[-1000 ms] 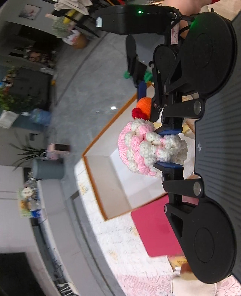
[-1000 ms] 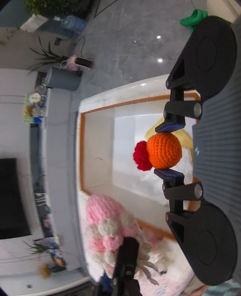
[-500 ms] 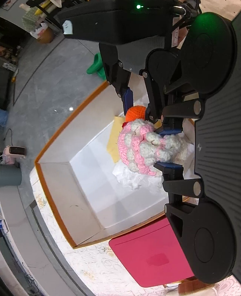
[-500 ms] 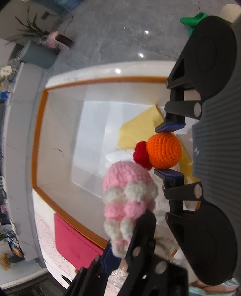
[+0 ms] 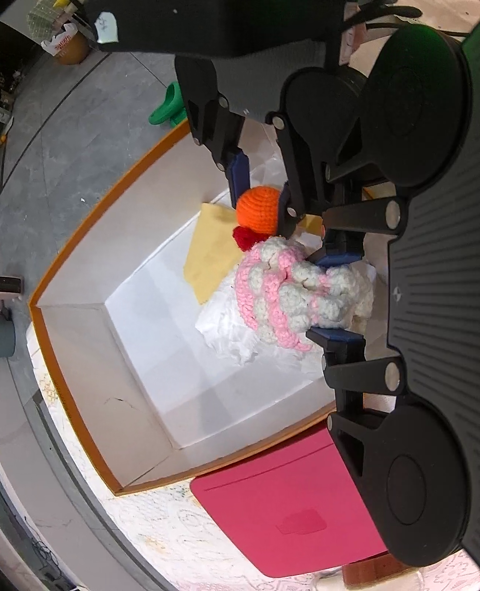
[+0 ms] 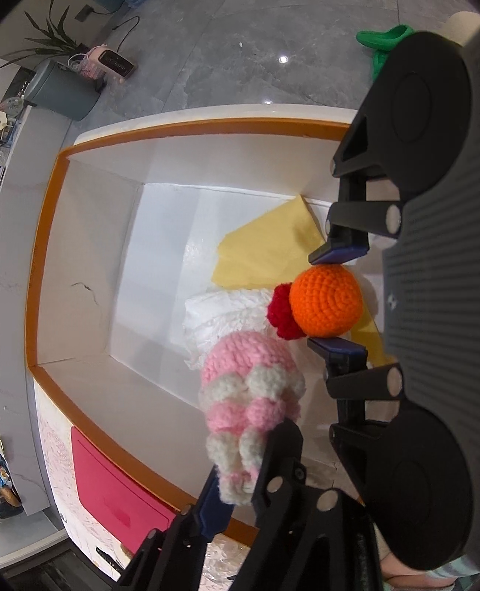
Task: Organize soft objects
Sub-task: 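Open both tools to drop the hat and ball into the box, then move both tools back over the brown sponges and slipper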
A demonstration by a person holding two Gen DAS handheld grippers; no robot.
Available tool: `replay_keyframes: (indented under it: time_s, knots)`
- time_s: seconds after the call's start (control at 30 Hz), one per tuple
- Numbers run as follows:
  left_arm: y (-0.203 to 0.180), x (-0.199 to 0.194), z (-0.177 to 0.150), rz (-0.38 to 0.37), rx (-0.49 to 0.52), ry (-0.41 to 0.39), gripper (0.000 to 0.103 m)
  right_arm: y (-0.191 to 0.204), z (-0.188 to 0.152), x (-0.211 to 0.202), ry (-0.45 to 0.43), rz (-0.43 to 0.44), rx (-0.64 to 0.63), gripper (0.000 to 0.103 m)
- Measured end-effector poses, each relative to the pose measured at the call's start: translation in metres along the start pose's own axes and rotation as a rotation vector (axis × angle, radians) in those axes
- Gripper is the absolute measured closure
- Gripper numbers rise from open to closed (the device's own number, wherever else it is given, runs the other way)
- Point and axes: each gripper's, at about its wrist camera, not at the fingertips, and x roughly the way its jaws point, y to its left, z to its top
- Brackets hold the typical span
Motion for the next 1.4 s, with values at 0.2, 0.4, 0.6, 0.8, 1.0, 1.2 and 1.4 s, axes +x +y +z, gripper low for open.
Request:
replay_keyframes:
  time_s: [0.2,0.4,0.6,0.8,1.0,1.2,1.4]
  knots:
    - [0.002,-0.004,-0.004,-0.008,-0.01,-0.027,0.057,0.001,0.002,0.0,-0.008,0.0,0.007,0.062]
    - [0.006,-0.018,-0.009,-0.031,-0.017,-0.067,0.048,0.0,0.002,-0.007,-0.02,0.008,0.001,0.058]
    - [0.007,-0.045,-0.015,-0.066,-0.023,-0.132,0.047,0.006,0.001,-0.02,-0.046,-0.004,-0.008,0.052]
    - [0.004,-0.079,-0.031,-0.093,-0.026,-0.234,0.047,0.016,-0.008,-0.048,-0.121,-0.027,-0.019,0.044]
    - [0.006,-0.108,-0.058,-0.105,-0.034,-0.349,0.047,0.024,-0.022,-0.076,-0.204,-0.051,0.017,0.042]
    - [0.01,-0.129,-0.091,-0.074,-0.039,-0.468,0.047,0.04,-0.041,-0.104,-0.344,-0.091,0.061,0.04]
    - [0.018,-0.146,-0.128,0.026,-0.065,-0.62,0.047,0.069,-0.065,-0.129,-0.508,-0.111,0.137,0.035]
